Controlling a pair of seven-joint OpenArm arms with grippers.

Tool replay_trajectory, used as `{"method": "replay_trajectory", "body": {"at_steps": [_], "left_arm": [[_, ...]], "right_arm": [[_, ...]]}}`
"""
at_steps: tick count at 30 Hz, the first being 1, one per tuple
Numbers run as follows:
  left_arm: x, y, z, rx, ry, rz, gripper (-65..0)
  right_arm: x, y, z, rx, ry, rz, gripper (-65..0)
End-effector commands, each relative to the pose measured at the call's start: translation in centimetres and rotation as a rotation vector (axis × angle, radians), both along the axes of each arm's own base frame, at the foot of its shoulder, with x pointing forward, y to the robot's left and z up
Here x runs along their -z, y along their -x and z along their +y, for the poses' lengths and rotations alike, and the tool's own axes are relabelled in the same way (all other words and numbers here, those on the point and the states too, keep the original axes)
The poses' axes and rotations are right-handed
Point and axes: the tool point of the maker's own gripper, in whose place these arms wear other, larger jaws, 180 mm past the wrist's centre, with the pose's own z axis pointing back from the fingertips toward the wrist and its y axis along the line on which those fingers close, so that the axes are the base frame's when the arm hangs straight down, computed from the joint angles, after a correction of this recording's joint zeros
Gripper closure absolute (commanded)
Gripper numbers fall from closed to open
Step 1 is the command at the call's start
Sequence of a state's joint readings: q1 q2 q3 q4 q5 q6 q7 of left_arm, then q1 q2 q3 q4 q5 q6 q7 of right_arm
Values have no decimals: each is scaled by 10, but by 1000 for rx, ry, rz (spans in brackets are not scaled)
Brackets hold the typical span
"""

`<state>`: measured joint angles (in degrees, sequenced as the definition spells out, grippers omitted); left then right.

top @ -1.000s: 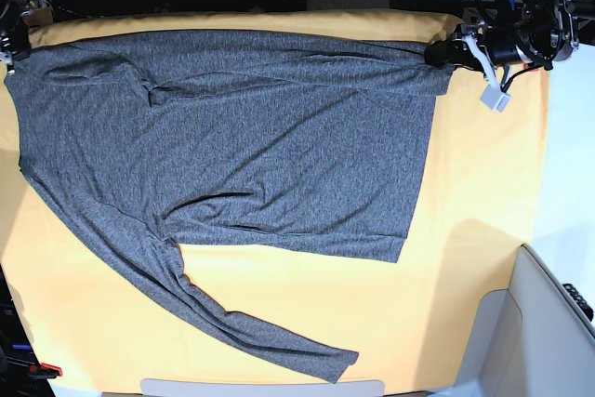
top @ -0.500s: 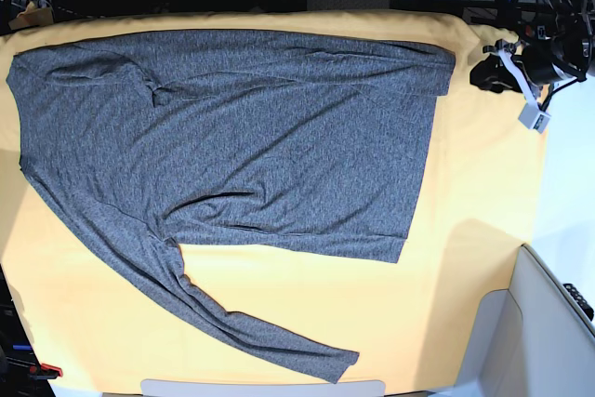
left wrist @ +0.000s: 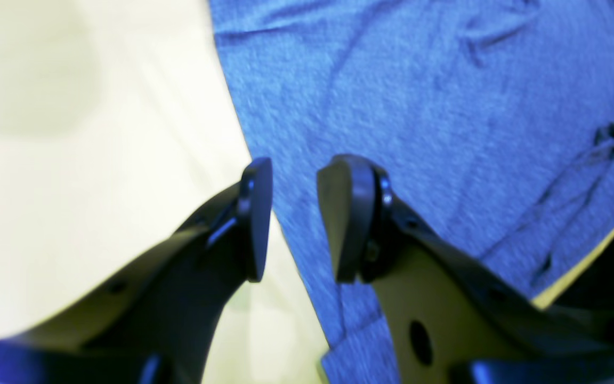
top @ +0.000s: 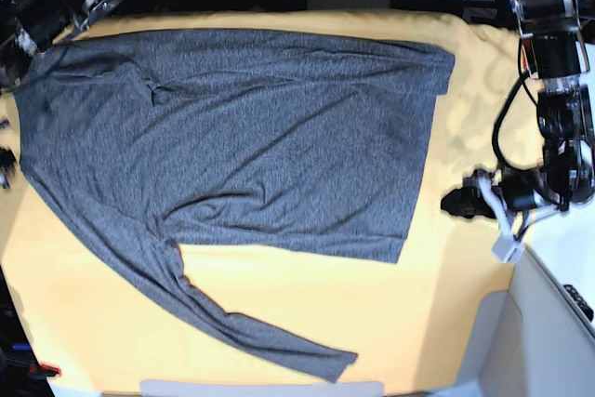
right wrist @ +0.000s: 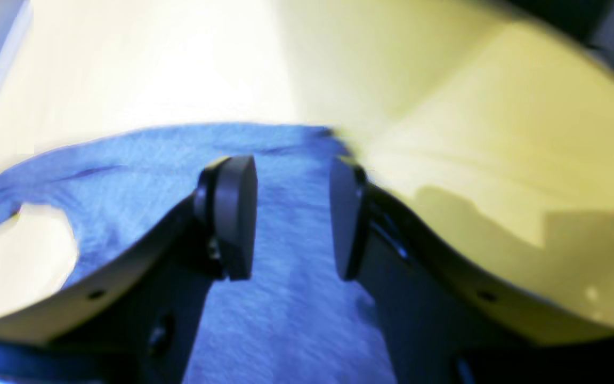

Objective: Fold the T-shirt properly
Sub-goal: 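Release the shirt and raise both grippers, then lower both grippers to the shirt hem corners and grasp them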

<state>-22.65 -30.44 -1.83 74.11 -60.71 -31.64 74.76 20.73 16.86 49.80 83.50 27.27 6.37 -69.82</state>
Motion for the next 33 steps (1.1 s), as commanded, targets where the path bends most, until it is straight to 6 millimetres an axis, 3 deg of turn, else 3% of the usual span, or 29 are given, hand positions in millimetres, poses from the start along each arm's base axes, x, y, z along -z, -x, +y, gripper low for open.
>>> {"method": "replay_trajectory", "body": {"at_steps": [1,3,8,13,17,21,25,33], "left_arm": [[-20,-22,-4,-7,38,-57,-188],[-15,-40,-12,-16,72,-40,-188],[10,-78,-27,-69,108,13,-188],[42,-101,-18,-211,126,54,-189],[59,-108,-8,-297,120,46,-189],[49,-120,-7,-324,125,23,-189],[56,-125,12,-473,84,66,-188],[61,-128,4,-519,96,69,-188]], "right_arm": [[-14,-21,0,-34,5,-39,-231],[0,-49,14,-108,-43,-26,-231],[8,-108,32,-213,17,-57,-231],[15,-140,44,-253,47,-57,-231],[19,-150,49,-251,23,-58,-231],[16,-153,51,-246,27,-76,-231],[18,-156,59,-253,16,-79,-231],[24,-155,66,-260,5,-73,-231]]}}
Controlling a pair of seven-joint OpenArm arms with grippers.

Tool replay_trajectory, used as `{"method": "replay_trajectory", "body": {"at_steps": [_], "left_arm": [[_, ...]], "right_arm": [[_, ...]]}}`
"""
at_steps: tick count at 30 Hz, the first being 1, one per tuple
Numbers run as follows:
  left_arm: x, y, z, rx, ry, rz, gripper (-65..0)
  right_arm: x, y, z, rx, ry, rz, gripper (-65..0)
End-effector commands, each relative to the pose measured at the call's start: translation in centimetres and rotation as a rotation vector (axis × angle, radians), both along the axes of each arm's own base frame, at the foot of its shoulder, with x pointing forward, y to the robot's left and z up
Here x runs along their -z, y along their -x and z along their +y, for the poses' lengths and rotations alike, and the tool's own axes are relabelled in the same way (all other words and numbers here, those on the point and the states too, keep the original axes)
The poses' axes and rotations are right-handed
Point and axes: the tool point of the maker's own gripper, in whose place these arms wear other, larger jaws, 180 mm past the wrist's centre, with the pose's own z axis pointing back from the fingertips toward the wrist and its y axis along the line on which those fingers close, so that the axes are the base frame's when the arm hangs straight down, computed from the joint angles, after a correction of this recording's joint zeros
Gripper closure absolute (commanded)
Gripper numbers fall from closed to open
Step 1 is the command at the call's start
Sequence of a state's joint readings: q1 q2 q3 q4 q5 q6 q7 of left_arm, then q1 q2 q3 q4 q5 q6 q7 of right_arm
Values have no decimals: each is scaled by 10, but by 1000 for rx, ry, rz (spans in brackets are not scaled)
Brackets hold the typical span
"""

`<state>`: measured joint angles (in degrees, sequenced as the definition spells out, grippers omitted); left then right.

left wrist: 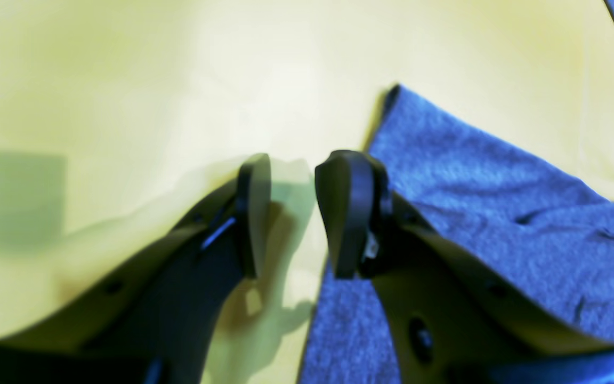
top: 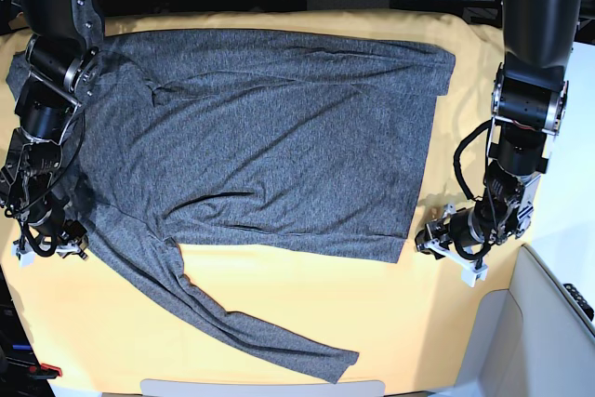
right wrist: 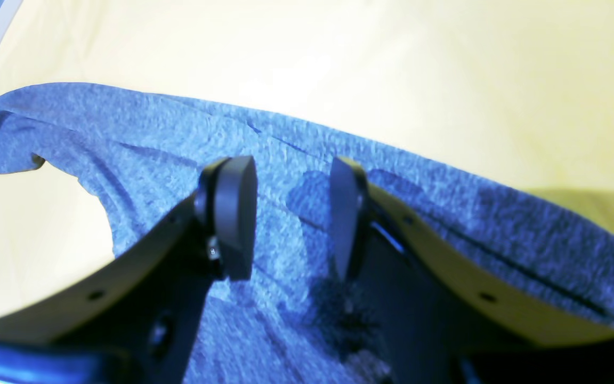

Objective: Fold the T-shirt properly
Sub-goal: 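Lower both grippers to the shirt hem corners and grasp them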

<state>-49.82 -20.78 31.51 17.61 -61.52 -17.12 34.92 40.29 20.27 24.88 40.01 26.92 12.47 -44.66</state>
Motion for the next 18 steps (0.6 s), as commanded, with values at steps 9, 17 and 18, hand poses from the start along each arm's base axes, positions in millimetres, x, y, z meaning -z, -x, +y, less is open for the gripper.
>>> {"method": "replay_trajectory", "body": {"at_steps": [9,17,18], "left_arm": [[2,6,5,6,9,12,-243],[13,25,-15,132,56,10,-243],[14,25,-15,132,56,11,-243]], "right_arm": [[-27,-10,-15,15,32,-71,-231],[-17,-4,-14,13,31,-51,-231],[-17,-4,-14,11,31,-50,-231]]}}
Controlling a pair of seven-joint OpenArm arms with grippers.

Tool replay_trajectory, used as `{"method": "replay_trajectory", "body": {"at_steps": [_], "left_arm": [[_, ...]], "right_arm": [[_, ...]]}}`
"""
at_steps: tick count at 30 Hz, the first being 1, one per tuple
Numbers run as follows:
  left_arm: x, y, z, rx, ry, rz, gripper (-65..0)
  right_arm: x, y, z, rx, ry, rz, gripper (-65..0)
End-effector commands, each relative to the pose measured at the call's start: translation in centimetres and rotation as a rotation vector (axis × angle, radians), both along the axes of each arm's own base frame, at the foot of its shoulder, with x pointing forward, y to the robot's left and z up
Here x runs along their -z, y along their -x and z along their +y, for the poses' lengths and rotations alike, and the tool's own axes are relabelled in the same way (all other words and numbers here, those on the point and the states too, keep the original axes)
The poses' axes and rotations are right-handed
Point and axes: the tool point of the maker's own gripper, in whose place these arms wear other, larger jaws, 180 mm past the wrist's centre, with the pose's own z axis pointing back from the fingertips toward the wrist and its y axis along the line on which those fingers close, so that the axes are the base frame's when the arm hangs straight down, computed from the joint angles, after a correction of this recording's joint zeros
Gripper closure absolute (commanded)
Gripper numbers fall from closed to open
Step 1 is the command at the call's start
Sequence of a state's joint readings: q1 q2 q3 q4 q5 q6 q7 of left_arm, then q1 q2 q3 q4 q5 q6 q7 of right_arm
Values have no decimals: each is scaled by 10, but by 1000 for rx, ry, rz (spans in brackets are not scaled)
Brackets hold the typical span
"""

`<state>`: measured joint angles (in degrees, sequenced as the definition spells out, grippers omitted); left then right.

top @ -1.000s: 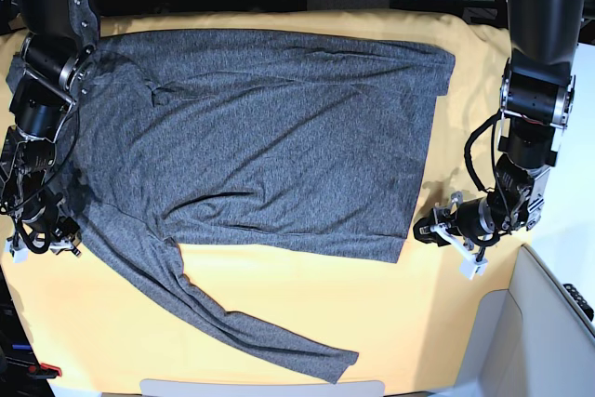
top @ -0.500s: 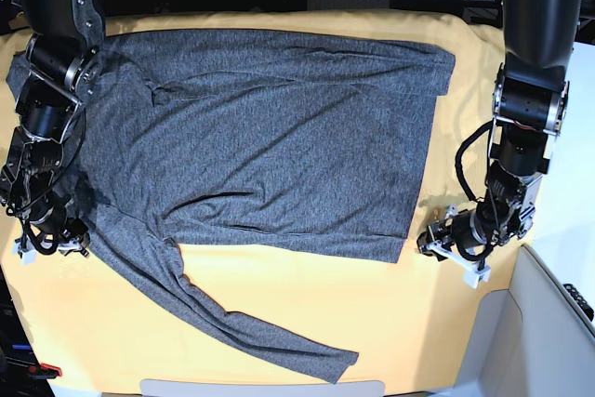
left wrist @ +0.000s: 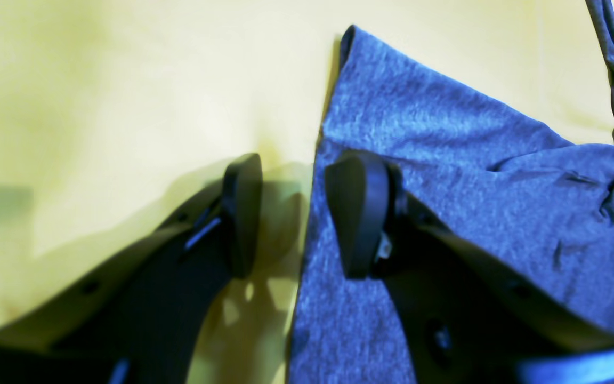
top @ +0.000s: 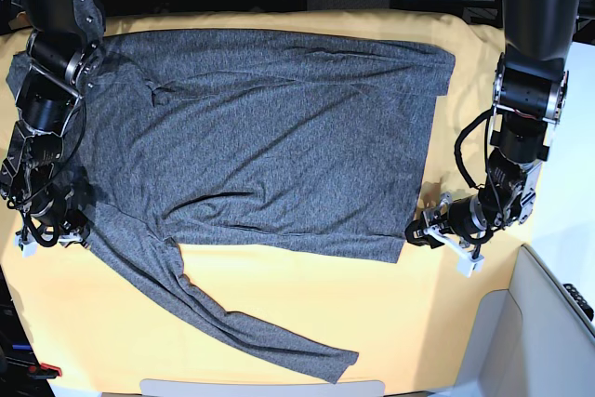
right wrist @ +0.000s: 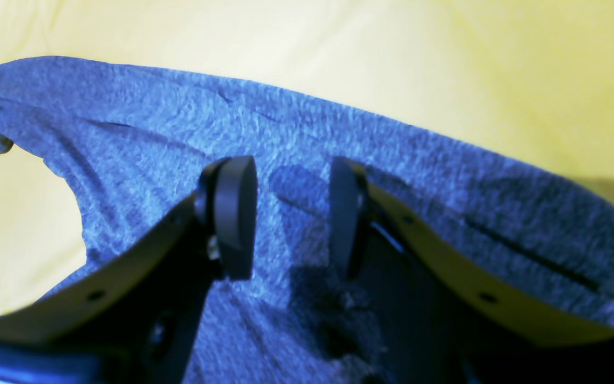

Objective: Fold the T-shirt properly
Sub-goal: 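Lower both grippers to the shirt hem corners and grasp them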

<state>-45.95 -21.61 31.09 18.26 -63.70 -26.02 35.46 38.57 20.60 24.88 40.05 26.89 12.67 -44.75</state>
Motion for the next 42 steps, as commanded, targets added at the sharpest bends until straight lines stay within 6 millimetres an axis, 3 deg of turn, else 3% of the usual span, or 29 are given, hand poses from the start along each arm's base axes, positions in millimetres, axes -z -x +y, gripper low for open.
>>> {"method": "replay_trajectory", "body": {"at_steps": [1,5,16,18,26,28,30,32,33,42], "left_arm": [[0,3,0,30,-21,30,-243],[-7,-2,-8,58,-22,-1,-243],[-4,0,-34,97,2,-6,-243],[-4,-1,-46,110,15,-9,-243],[-5,-3,-48,107,19,-19,-238],[-5,-3,-48,105,19,-21,-209],[-6,-5,-47,100,18,-31,-124],[-5,-4,-47,98,17,-28,-21],[-4,-3,-47,98,17,-26,0],[-2,-2,-46,98,15,-23,-6]], "right_arm": [[-30,-15,-11,11,26,-80,-231],[-25,-11,-11,11,26,-69,-231],[-23,-10,-11,11,27,-66,-231],[-23,-10,-11,11,27,-66,-231],[-14,-4,-10,11,25,-49,-231],[-14,-4,-10,11,25,-48,-231],[-14,-3,-11,12,27,-48,-231],[-14,-2,-15,16,31,-46,-232],[-16,-2,-16,18,33,-48,-233],[-51,3,-75,95,135,-100,-260]]}}
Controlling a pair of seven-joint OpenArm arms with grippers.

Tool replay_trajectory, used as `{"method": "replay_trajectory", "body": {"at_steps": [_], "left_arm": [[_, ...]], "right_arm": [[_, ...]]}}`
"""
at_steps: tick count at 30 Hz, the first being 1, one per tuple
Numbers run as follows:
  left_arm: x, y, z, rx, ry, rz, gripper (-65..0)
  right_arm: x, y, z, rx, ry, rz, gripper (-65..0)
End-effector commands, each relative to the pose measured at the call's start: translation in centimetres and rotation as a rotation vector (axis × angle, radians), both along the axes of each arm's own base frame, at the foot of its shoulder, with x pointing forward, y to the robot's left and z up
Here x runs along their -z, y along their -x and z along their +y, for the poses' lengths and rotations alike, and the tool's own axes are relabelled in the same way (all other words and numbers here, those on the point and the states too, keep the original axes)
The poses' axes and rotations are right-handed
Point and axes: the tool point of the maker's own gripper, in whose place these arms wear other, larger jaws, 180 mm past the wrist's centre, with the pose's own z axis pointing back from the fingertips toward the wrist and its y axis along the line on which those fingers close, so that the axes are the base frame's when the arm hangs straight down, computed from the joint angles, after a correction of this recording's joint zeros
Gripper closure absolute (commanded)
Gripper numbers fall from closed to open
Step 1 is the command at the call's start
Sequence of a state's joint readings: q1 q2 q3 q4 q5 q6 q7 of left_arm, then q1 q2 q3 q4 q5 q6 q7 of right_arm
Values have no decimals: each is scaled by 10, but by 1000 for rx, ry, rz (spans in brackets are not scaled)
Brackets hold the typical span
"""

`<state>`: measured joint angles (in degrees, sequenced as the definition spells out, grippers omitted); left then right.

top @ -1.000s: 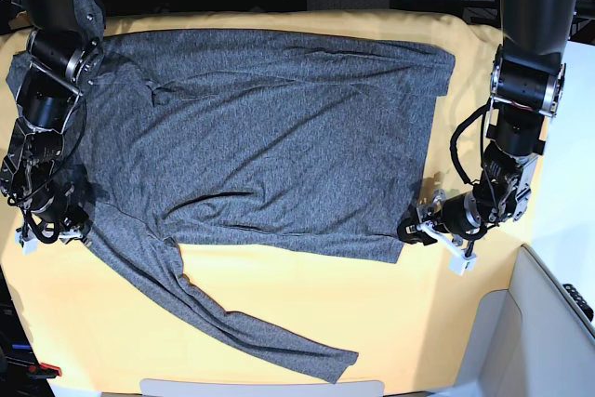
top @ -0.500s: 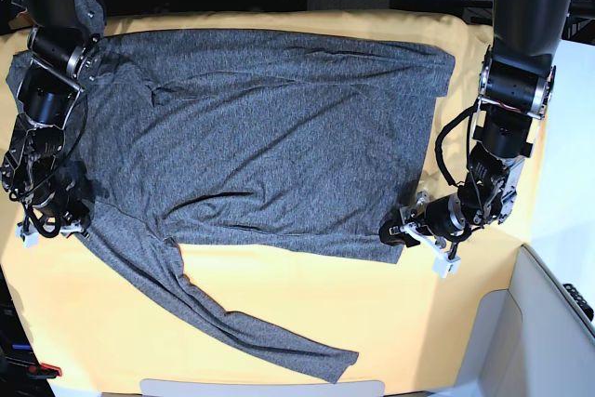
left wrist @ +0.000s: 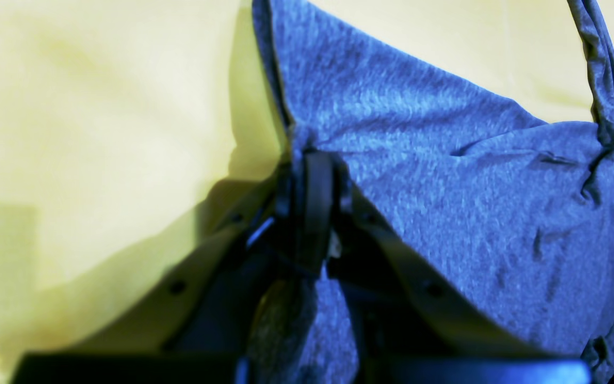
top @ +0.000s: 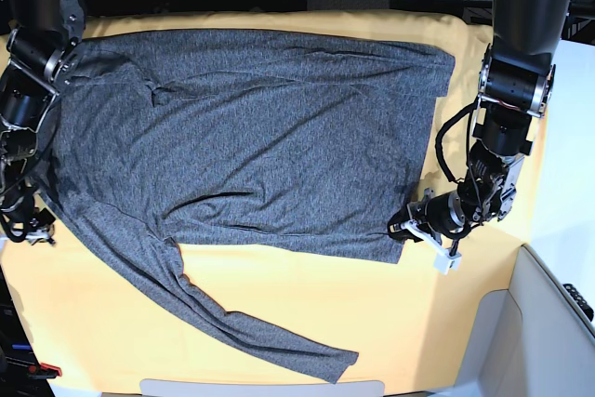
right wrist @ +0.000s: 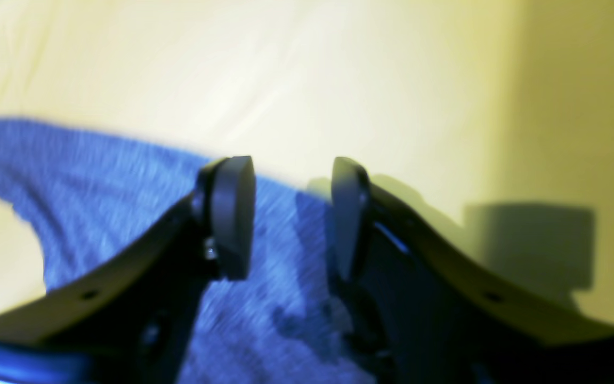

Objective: Fold the T-shirt properly
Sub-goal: 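Lower both grippers to the shirt hem corners and grasp them, then lift the hem with both grippers and fold it toward the collar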

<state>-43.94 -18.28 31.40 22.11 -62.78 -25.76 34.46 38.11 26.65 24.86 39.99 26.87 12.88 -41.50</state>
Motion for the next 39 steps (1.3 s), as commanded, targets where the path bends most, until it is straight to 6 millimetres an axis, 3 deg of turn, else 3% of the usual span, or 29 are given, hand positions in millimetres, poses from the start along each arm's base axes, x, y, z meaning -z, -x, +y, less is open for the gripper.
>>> {"method": "replay_trajectory", "body": {"at_steps": [1,5,9,11,23,29,39], "left_arm": [[-5,-2,0,25,-17,6,-6],[-4,-1,0,25,-17,8,-6],[1,3,-1,28,-17,18,-6],[1,3,-1,28,-17,18,-6],[2,4,1,26,-19,20,-6],[2,4,0,27,-18,20,-6],[2,4,0,27,-18,20,-6]], "right_arm": [[-28,-8,-18,16,49,-54,-280],[-23,1,-33,5,137,17,-355],[-15,2,-26,-121,246,47,-358],[0,3,-17,-159,253,65,-358],[30,10,-16,-173,303,78,-356],[37,6,10,-274,272,55,-356],[44,4,24,-302,252,52,-347]]}}
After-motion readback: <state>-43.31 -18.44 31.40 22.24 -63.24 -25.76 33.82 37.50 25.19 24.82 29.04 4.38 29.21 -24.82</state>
